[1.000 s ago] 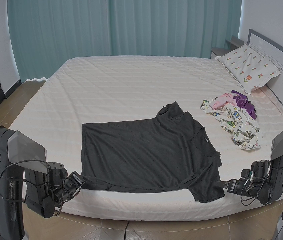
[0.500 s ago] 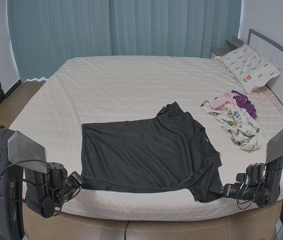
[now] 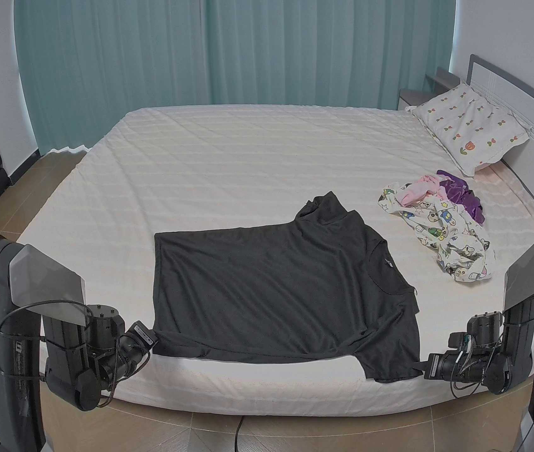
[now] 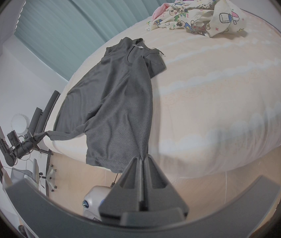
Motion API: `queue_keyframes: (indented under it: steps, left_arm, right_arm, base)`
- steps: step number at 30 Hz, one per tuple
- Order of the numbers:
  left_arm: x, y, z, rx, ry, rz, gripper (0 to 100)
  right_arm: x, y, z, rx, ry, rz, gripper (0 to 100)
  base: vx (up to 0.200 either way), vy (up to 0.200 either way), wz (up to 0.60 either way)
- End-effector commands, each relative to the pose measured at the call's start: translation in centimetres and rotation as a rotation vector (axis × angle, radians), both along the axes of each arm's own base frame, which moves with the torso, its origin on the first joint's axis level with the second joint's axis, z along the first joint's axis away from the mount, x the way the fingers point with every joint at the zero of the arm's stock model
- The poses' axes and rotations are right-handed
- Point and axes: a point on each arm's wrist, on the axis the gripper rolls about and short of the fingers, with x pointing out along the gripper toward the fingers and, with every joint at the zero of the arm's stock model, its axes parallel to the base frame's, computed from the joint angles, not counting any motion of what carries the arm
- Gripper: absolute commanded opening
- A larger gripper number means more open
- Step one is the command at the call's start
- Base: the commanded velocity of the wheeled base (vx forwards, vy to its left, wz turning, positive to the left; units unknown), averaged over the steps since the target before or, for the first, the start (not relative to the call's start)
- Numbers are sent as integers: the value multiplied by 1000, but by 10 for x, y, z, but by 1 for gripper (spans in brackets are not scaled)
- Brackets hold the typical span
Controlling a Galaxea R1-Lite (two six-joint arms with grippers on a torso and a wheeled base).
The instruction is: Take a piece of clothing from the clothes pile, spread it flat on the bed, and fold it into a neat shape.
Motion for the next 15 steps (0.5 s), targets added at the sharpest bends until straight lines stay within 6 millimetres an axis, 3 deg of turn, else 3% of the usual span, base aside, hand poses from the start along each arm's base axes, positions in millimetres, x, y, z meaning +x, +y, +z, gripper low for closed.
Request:
queue_keyframes:
  steps: [1, 7, 15]
  left_arm:
    - [-5, 0, 15, -19, -35, -1, 0]
    - [-11, 1, 47, -25, -117, -3, 0]
    - [-26, -2, 60, 66, -36, -76, 0]
  right_arm:
    - [-12, -11, 21, 45, -20, -24, 0]
    - [-32, -20, 52, 157, -67, 10, 0]
    - [-39, -23, 65, 245, -93, -27, 0]
  base:
    - [0, 0, 0]
    - [0, 0, 0]
    - [0, 0, 0]
